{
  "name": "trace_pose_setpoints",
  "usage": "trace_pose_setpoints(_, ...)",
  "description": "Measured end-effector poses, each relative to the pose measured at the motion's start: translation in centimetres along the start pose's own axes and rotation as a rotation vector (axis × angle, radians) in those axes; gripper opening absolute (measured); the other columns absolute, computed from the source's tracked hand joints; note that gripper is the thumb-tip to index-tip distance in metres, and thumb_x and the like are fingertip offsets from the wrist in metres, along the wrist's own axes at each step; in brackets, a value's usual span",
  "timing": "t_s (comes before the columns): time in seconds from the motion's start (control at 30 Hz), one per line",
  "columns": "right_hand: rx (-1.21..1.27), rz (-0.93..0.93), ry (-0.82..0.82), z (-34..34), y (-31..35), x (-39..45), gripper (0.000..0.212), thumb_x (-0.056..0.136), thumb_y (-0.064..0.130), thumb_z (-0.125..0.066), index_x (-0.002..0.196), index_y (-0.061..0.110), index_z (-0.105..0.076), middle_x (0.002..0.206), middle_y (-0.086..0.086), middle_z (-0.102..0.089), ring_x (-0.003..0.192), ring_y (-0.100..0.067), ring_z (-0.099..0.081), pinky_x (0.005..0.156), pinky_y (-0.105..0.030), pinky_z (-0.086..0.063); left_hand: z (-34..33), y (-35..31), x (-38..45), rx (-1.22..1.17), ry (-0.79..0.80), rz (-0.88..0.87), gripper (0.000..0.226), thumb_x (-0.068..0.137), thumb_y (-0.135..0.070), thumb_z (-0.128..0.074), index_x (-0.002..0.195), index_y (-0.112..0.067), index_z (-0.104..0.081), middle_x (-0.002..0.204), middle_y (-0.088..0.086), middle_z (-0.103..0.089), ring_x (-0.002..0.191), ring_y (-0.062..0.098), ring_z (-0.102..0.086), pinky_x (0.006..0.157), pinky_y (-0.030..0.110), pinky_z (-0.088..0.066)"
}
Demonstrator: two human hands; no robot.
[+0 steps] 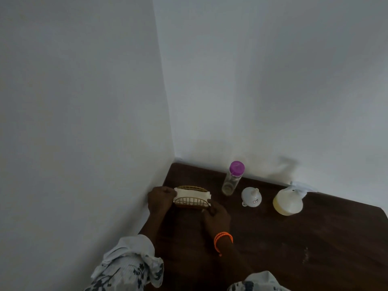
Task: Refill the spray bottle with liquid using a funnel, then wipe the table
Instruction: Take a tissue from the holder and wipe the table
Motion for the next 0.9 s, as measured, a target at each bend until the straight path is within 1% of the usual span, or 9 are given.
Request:
trace_pose_setpoints(0.13,-0.007,0.001,-0.002,0.7,0.1,-0.1,0.045,0.087,0.010,-0.076,0.129,0.020,-0.066,0.118,0.002,-0.066,0.109,-0.011,-0.062,0.099,-0.028,-0.050,0.3,-1.0,-0.1,-0.040,-0.011,-0.014,0.022,0.090,-0.026,-0.075,0.105,-0.011,-0.082,0.095,0.010,-0.080,0.081,0.023,-0.074,0.070,0.029,-0.060)
trace_pose_setpoints(0.23,-0.011,0.000,-0.003,1.4,0.3,-0.1,0.043,0.087,0.009,-0.075,0.128,0.019,-0.067,0.123,0.001,-0.069,0.112,-0.009,-0.063,0.097,-0.022,-0.049,0.8,-2.0,-0.2,-0.060,-0.022,-0.027,0.019,0.091,-0.029,-0.072,0.101,-0.016,-0.083,0.093,0.006,-0.080,0.080,0.022,-0.073,0.074,0.031,-0.061)
trace_pose_setpoints(0.37,-0.011,0.040,-0.024,3.0,1.6,-0.3,0.039,0.086,0.004,-0.075,0.122,0.017,-0.069,0.115,0.004,-0.068,0.095,0.001,-0.060,0.082,-0.009,-0.044,2.4,-4.5,-0.8,-0.086,-0.061,-0.097,0.007,0.088,-0.024,-0.075,0.086,-0.022,-0.082,0.088,0.001,-0.080,0.076,0.017,-0.072,0.070,0.029,-0.060)
trace_pose_setpoints(0.47,-0.018,0.097,-0.008,3.4,2.7,-0.5,0.048,0.079,0.005,-0.082,0.122,0.022,-0.067,0.110,0.010,-0.067,0.093,0.002,-0.062,0.078,-0.006,-0.048,3.2,-7.0,-1.4,-0.153,-0.052,-0.146,0.004,0.081,-0.021,-0.079,0.078,-0.023,-0.078,0.079,-0.003,-0.078,0.073,0.016,-0.075,0.071,0.032,-0.062)
trace_pose_setpoints(0.57,-0.007,0.162,0.012,3.4,3.6,-0.6,0.062,0.070,0.006,-0.089,0.126,0.018,-0.067,0.117,0.007,-0.068,0.102,0.000,-0.065,0.077,0.001,-0.047,2.9,-10.0,-3.1,-0.321,0.045,-0.195,0.004,0.082,-0.012,-0.080,0.085,-0.015,-0.077,0.076,0.005,-0.077,0.063,0.022,-0.077,0.064,0.044,-0.066)
trace_pose_setpoints(0.63,-0.017,0.216,0.043,3.4,4.3,-1.1,0.067,0.067,0.011,-0.092,0.129,0.018,-0.067,0.121,0.009,-0.067,0.104,0.003,-0.063,0.081,-0.002,-0.048,2.3,-12.2,-5.2,-0.391,0.112,-0.215,0.005,0.086,-0.007,-0.078,0.089,-0.009,-0.075,0.079,0.011,-0.077,0.060,0.025,-0.076,0.061,0.042,-0.066)
trace_pose_setpoints(0.7,-0.017,0.264,0.020,3.9,4.9,-1.6,0.061,0.070,0.018,-0.091,0.126,0.020,-0.068,0.119,0.009,-0.070,0.103,0.002,-0.064,0.088,-0.014,-0.054,1.2,-13.8,-7.0,-0.456,0.183,-0.209,0.005,0.086,-0.005,-0.077,0.090,-0.009,-0.075,0.080,0.013,-0.077,0.061,0.028,-0.077,0.062,0.044,-0.066)
trace_pose_setpoints(0.8,0.007,0.314,-0.151,6.2,5.2,-2.1,0.023,0.084,0.028,-0.078,0.106,0.019,-0.073,0.098,0.006,-0.073,0.090,-0.005,-0.067,0.077,-0.028,-0.056,-1.1,-15.0,-8.9,-0.545,0.312,-0.179,0.007,0.086,-0.004,-0.077,0.091,-0.009,-0.075,0.080,0.013,-0.077,0.064,0.028,-0.077,0.066,0.043,-0.065)
trace_pose_setpoints(0.9,-0.055,0.336,-0.358,9.5,3.9,-2.8,0.014,0.090,0.023,-0.073,0.102,0.018,-0.078,0.092,0.003,-0.075,0.090,-0.008,-0.067,0.080,-0.028,-0.053,-2.7,-15.1,-10.5,-0.627,0.410,-0.138,0.011,0.086,-0.002,-0.077,0.097,-0.002,-0.075,0.079,0.012,-0.075,0.063,0.018,-0.074,0.062,0.035,-0.064)
Point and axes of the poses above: each hand's wrist, its own x-axis towards the middle knuckle, its own z-axis out of the back of the hand, y = z × x, the point moved 4 cm from there along x, towards the middle knuckle
